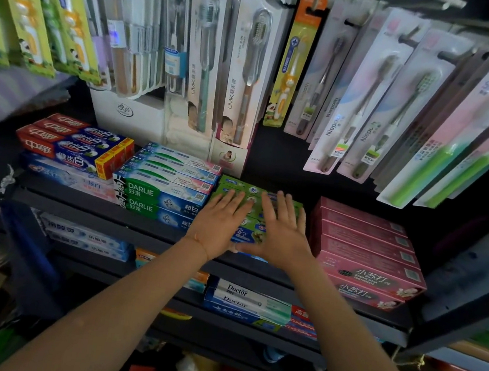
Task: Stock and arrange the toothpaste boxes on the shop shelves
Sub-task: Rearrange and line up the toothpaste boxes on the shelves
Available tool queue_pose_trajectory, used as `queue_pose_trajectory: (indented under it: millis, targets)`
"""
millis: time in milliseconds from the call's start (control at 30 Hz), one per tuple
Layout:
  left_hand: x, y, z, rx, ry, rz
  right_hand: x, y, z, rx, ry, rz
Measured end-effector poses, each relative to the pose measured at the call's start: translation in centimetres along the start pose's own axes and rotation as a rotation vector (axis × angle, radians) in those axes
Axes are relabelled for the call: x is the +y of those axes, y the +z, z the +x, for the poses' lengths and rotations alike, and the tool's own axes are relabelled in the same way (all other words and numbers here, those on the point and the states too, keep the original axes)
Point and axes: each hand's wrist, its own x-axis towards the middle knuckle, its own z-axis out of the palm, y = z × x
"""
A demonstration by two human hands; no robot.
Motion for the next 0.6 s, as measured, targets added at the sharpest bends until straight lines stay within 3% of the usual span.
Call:
queue_pose_trajectory:
  millis: [133,267,400,600]
  targets:
    - [0.1,0.1,-0.2,0.005,-0.008,-0.017,-1.6,2.6,-5.2,0.443,0.160,0.460]
    - [0.2,-0.2,-0.2,-0.020,-0.019,0.005,-3.0,3.9,-7.0,0.455,0.334,0.815]
    - [0.7,-0.5,0.1,-0.043,-0.044,0.024,-2.6,3.7,-6.2,0.482,0.470,1.024]
    - [1.6,-0.5,0.1,-0.027,-0.013,0.035,-1.7,4.0,-5.5,0.388,0.587,1.249]
